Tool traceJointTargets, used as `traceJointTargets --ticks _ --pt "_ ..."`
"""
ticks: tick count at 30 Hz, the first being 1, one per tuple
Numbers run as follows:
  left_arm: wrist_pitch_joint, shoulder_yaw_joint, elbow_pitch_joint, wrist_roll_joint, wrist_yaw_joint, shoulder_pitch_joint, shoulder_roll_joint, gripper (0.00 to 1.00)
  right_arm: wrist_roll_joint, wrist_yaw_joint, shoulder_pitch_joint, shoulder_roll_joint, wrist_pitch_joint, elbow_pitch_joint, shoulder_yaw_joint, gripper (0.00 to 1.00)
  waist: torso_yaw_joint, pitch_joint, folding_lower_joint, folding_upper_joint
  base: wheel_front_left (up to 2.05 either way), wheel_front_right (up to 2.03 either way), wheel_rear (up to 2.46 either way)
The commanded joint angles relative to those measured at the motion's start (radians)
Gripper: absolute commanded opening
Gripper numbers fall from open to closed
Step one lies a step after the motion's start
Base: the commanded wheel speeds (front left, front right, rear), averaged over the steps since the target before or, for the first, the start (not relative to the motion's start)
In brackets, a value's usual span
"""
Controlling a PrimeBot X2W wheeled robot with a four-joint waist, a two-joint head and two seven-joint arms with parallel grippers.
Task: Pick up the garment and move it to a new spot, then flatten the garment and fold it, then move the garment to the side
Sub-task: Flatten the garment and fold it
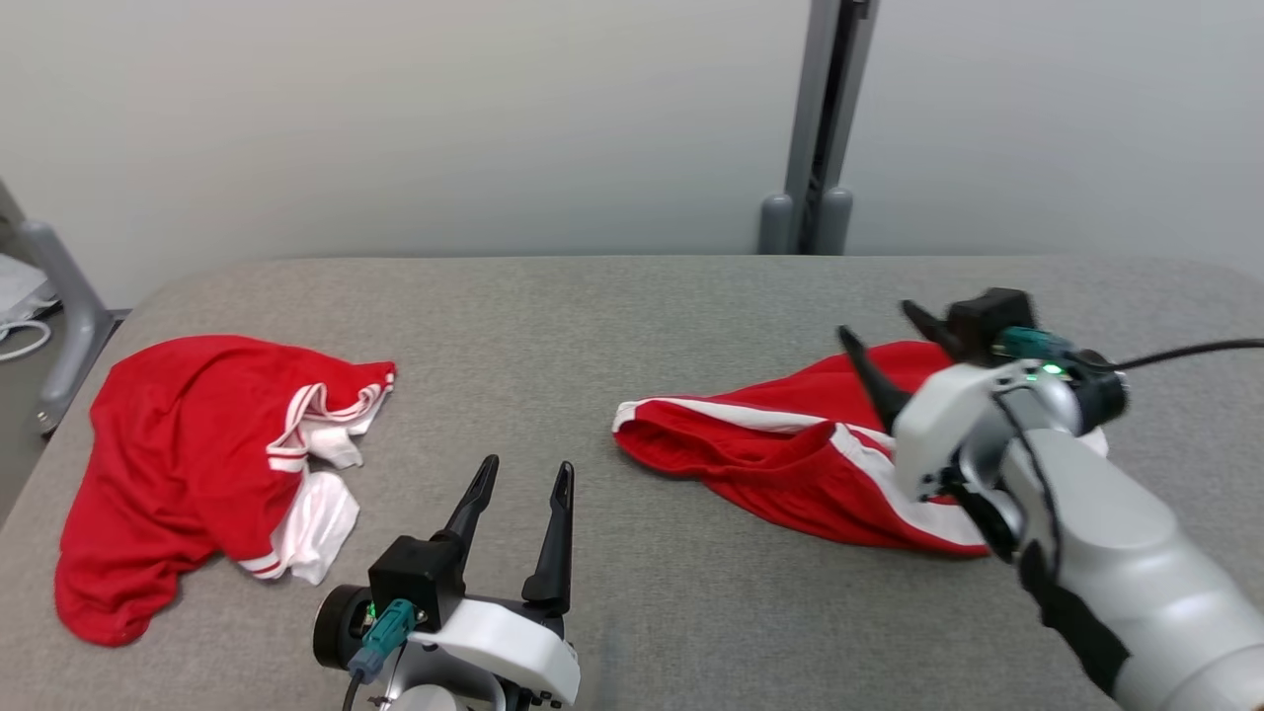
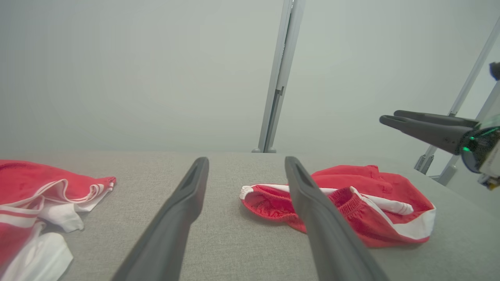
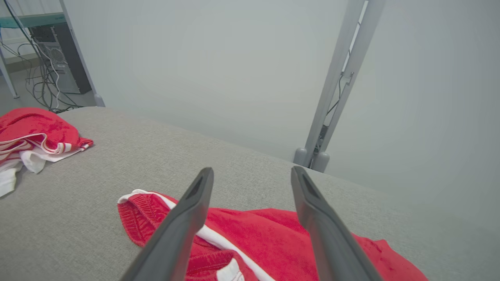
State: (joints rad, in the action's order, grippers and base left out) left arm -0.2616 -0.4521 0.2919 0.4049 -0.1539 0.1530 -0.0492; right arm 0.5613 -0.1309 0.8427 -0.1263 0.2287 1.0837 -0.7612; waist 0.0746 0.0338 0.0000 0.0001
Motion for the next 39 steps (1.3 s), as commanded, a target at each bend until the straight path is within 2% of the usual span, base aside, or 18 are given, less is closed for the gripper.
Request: traceJointTargets --ticks 1,3,8,9,11,17,23,30,39 --pt "-0.004 0.008 -0.012 -0.008 -0.004 0.004 -0.004 1.0 0.008 0.0 -0.031 -0.043 0.027 -0.022 0.027 1.0 -0.032 0.004 0.0 -0.0001 0.0 0.0 0.0" --pt "-0.004 0.012 -0.02 -0.008 -0.007 0.005 -0.004 1.0 0.01 0.0 -0.057 -0.085 0.037 -0.058 0.071 1.0 -0.052 0.003 0.0 -0.0001 0.0 0.0 0.0" --pt "-0.004 0.022 -0.036 -0.001 -0.015 0.001 -0.004 1.0 -0.003 0.0 -0.223 -0.188 0.037 -0.308 0.307 1.0 -0.098 -0.003 0.0 -0.0001 0.0 0.0 0.0" --pt "-0.004 0.022 -0.036 -0.001 -0.015 0.001 -0.004 1.0 -0.003 0.0 -0.223 -0.188 0.037 -0.308 0.307 1.0 -0.098 -0.003 0.0 -0.0001 0.0 0.0 0.0" --pt "-0.004 0.022 -0.041 -0.003 -0.013 -0.001 -0.003 1.0 -0.034 0.0 -0.315 -0.202 0.038 -0.402 0.399 1.0 -0.111 -0.006 0.0 -0.0001 0.0 0.0 0.0" --pt "-0.004 0.053 -0.059 -0.013 -0.024 -0.014 -0.004 1.0 -0.098 0.0 -0.565 -0.158 0.038 -0.665 0.566 1.0 -0.141 -0.017 0.0 -0.0001 0.0 0.0 0.0" --pt "-0.004 0.075 -0.055 -0.031 -0.022 -0.025 -0.004 1.0 -0.128 0.0 -0.683 -0.133 0.038 -0.807 0.587 1.0 -0.156 -0.031 0.0 -0.0001 0.0 0.0 0.0" --pt "-0.004 0.061 -0.027 -0.039 -0.002 -0.002 -0.003 1.0 -0.137 0.0 -0.705 -0.112 0.038 -0.833 0.602 1.0 -0.182 -0.049 0.0 -0.0001 0.0 0.0 0.0" --pt "-0.004 -0.021 0.056 -0.019 0.032 0.109 -0.004 1.0 -0.116 0.0 -0.689 -0.086 0.038 -0.83 0.578 1.0 -0.282 -0.105 0.0 -0.0001 0.0 0.0 0.0"
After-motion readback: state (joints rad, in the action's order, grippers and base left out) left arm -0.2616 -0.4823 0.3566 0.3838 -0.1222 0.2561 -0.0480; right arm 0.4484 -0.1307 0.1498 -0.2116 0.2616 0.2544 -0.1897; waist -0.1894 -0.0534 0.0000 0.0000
